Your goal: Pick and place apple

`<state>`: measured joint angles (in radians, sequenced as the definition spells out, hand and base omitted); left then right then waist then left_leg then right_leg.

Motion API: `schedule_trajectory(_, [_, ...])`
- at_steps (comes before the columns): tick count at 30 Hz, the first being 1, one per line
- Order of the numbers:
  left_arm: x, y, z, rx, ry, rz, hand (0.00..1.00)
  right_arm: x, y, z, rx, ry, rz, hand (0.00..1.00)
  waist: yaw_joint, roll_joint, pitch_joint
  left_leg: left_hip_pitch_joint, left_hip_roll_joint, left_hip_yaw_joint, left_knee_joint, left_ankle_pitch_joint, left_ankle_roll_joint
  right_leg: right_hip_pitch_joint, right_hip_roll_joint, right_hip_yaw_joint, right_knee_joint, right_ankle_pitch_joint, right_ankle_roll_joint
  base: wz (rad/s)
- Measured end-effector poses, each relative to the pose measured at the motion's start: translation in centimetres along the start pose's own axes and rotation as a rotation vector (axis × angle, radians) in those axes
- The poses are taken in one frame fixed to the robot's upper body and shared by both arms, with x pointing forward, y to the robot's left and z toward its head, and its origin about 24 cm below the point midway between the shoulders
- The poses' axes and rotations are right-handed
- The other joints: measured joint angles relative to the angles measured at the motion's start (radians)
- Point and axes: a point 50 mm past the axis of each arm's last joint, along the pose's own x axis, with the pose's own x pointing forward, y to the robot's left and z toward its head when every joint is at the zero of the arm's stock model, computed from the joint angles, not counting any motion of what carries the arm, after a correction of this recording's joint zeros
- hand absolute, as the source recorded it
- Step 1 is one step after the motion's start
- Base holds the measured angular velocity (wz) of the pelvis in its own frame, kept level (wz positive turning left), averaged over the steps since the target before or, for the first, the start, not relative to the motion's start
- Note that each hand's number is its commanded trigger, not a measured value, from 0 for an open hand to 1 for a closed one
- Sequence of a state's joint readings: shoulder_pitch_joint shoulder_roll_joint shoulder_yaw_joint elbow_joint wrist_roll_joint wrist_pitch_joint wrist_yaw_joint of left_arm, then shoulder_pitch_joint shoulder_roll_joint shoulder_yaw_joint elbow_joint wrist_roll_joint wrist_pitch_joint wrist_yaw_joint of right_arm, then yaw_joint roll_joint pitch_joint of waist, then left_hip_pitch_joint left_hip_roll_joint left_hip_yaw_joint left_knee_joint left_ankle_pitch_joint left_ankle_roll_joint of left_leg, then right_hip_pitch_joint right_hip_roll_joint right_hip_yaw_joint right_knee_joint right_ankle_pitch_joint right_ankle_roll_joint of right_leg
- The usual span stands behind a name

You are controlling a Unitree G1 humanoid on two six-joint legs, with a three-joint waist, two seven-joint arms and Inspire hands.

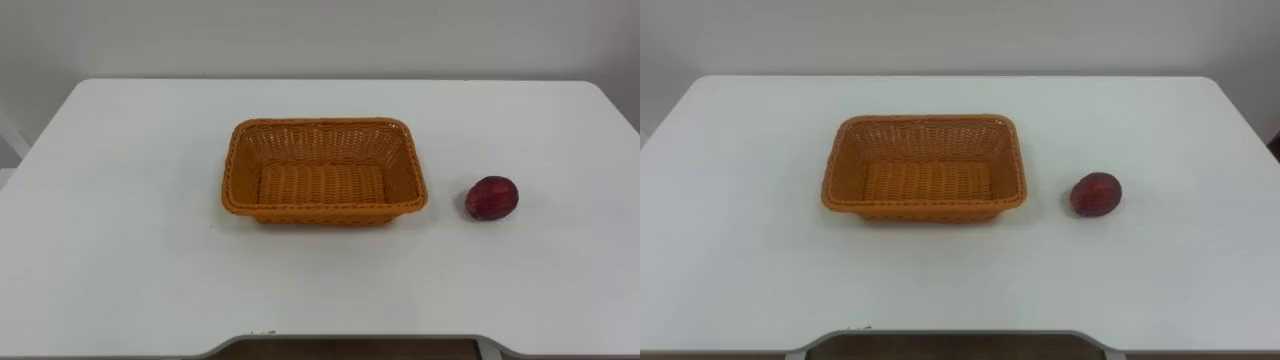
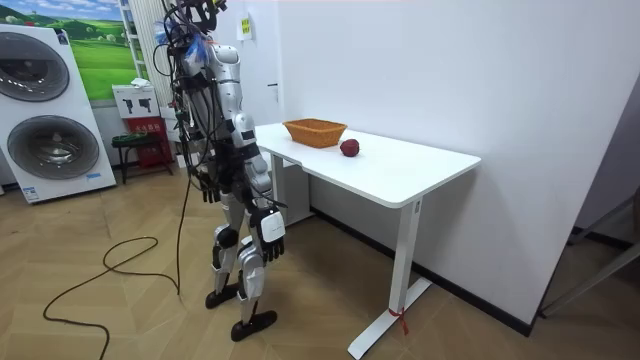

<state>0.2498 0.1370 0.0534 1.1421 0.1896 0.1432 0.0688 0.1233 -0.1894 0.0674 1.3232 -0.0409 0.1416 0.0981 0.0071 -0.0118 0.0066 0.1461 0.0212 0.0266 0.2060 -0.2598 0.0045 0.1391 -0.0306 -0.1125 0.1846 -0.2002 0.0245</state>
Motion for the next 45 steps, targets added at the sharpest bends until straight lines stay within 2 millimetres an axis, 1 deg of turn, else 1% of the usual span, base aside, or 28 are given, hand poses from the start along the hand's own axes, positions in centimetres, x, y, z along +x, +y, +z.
schedule_trajectory(8, [0.0,0.0,0.1,-0.001,-0.004,0.000,0.00,0.0,-0.1,0.2,0.007,-0.005,-0.021,0.00,0.002,0.002,-0.0001,0.001,0.000,0.002,-0.002,0.000,0.000,-0.002,0.000,0.001,0.002,0.000,0.000,0.00])
schedule_trajectory(11, [0.0,-0.2,0.1,-0.004,-0.003,0.008,0.00,0.0,0.0,0.0,0.074,-0.004,-0.041,0.00,0.008,0.000,0.0003,0.005,0.000,0.004,-0.004,0.000,0.000,0.001,0.000,0.003,0.002,0.000,0.000,0.00])
schedule_trajectory(13, [0.0,-0.2,0.3,-0.006,-0.016,0.015,0.00,0.0,0.1,-0.5,0.156,0.005,-0.063,0.00,0.009,-0.003,0.0011,0.005,0.000,0.004,-0.004,0.000,0.000,0.002,0.000,0.001,0.002,0.000,0.000,0.00])
schedule_trajectory(16, [0.0,-0.1,0.3,-0.014,-0.023,0.034,0.00,0.0,0.2,-1.2,0.372,0.021,-0.102,0.00,0.004,-0.006,0.0031,0.003,0.001,0.007,-0.002,0.000,0.000,-0.002,0.001,0.004,0.002,0.000,0.000,-0.04])
schedule_trajectory(18, [0.0,0.2,0.0,-0.043,-0.018,0.052,0.00,0.0,0.0,-0.6,0.694,-0.032,-0.113,0.00,-0.002,-0.005,0.0031,0.005,0.002,0.015,-0.002,0.000,0.000,-0.008,0.002,0.009,0.002,0.000,0.000,-0.09])
schedule_trajectory(19, [0.0,0.3,-0.1,-0.061,-0.017,0.057,0.00,0.0,-0.1,-0.3,0.772,-0.050,-0.112,0.00,-0.005,-0.005,0.0029,0.005,0.002,0.015,-0.002,0.000,0.000,-0.010,0.001,0.009,0.003,0.000,0.000,-0.04])
schedule_trajectory(21, [0.0,0.7,-0.3,-0.145,-0.024,0.088,0.00,-0.3,-1.0,1.1,1.008,-0.127,-0.122,0.00,-0.017,-0.004,0.0025,0.007,0.001,0.019,-0.003,0.000,0.000,-0.010,0.001,0.013,0.001,0.000,0.000,-0.02])
schedule_trajectory(22, [0.0,0.8,-0.4,-0.164,-0.026,0.098,0.00,-0.3,-1.3,1.4,1.061,-0.144,-0.129,0.00,-0.023,-0.005,0.0022,0.007,0.001,0.019,-0.003,0.000,0.000,-0.010,0.001,0.013,0.002,0.000,0.000,-0.04])
schedule_trajectory(24, [-0.1,1.3,-0.9,-0.215,-0.031,0.128,0.00,-0.8,-2.8,2.9,1.283,-0.214,-0.152,0.00,-0.034,-0.007,0.0016,0.011,0.002,0.027,-0.006,0.000,0.000,-0.011,0.001,0.019,0.004,0.000,0.000,-0.08])
schedule_trajectory(25, [-0.1,1.4,-1.1,-0.223,-0.033,0.133,0.00,-1.0,-3.2,3.4,1.332,-0.236,-0.157,0.00,-0.038,-0.007,0.0014,0.012,0.002,0.028,-0.007,0.000,0.000,-0.012,0.002,0.021,0.004,0.000,0.000,-0.07])
schedule_trajectory(27, [-0.3,2.0,-1.5,-0.230,-0.038,0.162,0.00,-1.8,-5.0,4.7,1.494,-0.327,-0.195,0.00,-0.056,-0.008,0.0009,0.011,0.002,0.029,-0.008,0.000,0.000,-0.012,0.002,0.021,0.002,0.000,0.000,0.00])
schedule_trajectory(30, [-0.3,2.4,-1.3,-0.232,-0.054,0.185,0.00,-2.5,-6.4,5.7,1.632,-0.369,-0.237,0.00,-0.057,-0.012,-0.0016,0.005,0.002,0.029,-0.008,0.000,0.000,-0.018,0.002,0.022,0.002,0.000,0.000,0.00])
schedule_trajectory(34, [-0.3,2.6,-1.1,-0.236,-0.067,0.191,0.00,-3.3,-7.7,6.5,1.757,-0.373,-0.297,0.00,-0.055,-0.015,-0.0041,0.006,0.001,0.032,-0.009,0.000,0.000,-0.018,0.002,0.027,0.004,0.000,0.000,-0.02])
schedule_trajectory(37, [-0.4,2.6,-1.1,-0.238,-0.076,0.194,0.00,-4.7,-9.2,7.5,1.828,-0.416,-0.340,0.00,-0.056,-0.013,-0.0043,0.006,0.001,0.037,-0.007,0.000,0.001,-0.015,0.002,0.030,0.009,0.000,0.000,-0.01])
schedule_trajectory(39, [-0.4,2.8,-1.1,-0.241,-0.080,0.197,0.00,-6.6,-10.7,8.8,1.858,-0.502,-0.395,0.00,-0.056,-0.011,-0.0031,0.001,0.001,0.039,-0.006,0.000,0.001,-0.025,0.001,0.030,0.021,0.000,0.001,0.00])
schedule_trajectory(40, [-0.4,2.8,-1.1,-0.241,-0.080,0.198,0.00,-7.0,-11.1,9.1,1.858,-0.523,-0.411,0.00,-0.056,-0.011,-0.0032,-0.001,0.001,0.039,-0.004,0.000,0.001,-0.028,0.001,0.031,0.022,0.000,0.001,0.00])
schedule_trajectory(41, [-0.4,2.8,-0.9,-0.241,-0.086,0.198,0.00,-8.0,-11.7,9.7,1.834,-0.558,-0.460,0.00,-0.059,-0.012,-0.0039,-0.012,0.001,0.039,0.002,0.000,0.001,-0.038,-0.001,0.029,0.028,-0.001,0.001,0.04])
schedule_trajectory(43, [-0.4,2.8,-0.6,-0.240,-0.096,0.198,0.00,-8.9,-12.1,10.0,1.819,-0.571,-0.530,0.00,-0.056,-0.014,-0.0029,-0.028,-0.001,0.039,0.011,0.001,0.001,-0.054,-0.003,0.028,0.038,-0.001,0.002,0.02])
schedule_trajectory(45, [-0.4,2.8,-1.0,-0.238,-0.087,0.199,0.00,-10.6,-13.0,10.7,1.851,-0.615,-0.585,0.00,-0.055,-0.014,-0.0025,-0.035,-0.001,0.040,0.015,0.001,0.002,-0.059,-0.003,0.029,0.036,-0.001,0.003,0.00])
